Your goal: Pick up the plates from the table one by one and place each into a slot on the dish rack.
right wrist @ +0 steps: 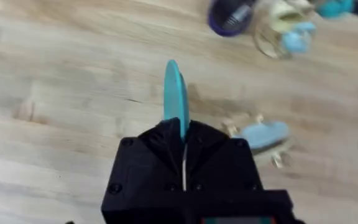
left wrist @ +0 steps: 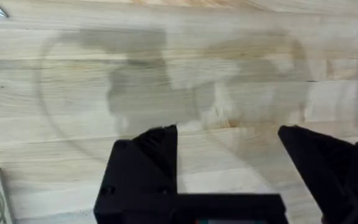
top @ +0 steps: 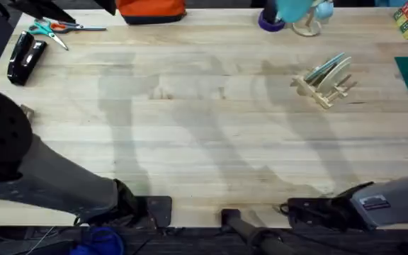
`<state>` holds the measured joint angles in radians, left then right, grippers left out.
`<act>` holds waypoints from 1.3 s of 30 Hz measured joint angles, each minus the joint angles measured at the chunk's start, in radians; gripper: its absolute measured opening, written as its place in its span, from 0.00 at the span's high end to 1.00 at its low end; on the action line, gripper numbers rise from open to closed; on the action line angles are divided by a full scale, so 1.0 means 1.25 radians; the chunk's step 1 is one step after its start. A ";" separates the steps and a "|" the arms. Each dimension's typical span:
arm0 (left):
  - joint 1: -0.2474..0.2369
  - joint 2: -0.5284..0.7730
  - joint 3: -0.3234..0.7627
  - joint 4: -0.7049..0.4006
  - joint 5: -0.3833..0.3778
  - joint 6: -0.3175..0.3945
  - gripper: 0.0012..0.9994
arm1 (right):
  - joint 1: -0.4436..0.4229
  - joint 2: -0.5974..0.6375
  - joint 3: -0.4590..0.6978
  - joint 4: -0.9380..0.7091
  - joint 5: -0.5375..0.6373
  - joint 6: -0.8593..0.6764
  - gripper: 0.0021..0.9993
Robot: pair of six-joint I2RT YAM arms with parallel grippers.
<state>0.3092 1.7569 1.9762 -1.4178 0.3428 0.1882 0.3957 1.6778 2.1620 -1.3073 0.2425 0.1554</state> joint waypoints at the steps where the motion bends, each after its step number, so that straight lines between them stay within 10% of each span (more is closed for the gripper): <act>1: 0.000 0.000 0.000 0.000 0.000 0.000 0.01 | -0.013 -0.014 0.000 -0.013 0.001 0.012 0.97; 24: 0.000 0.000 0.000 0.000 0.000 -0.001 0.01 | -0.117 -0.180 0.004 -0.248 0.274 0.511 0.97; 39: 0.000 0.000 0.000 0.000 0.000 -0.001 0.01 | -0.139 -0.176 0.004 -0.248 0.293 0.569 0.97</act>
<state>0.3092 1.7569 1.9762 -1.4181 0.3428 0.1868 0.2223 1.4580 2.1674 -1.6173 0.6090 0.8669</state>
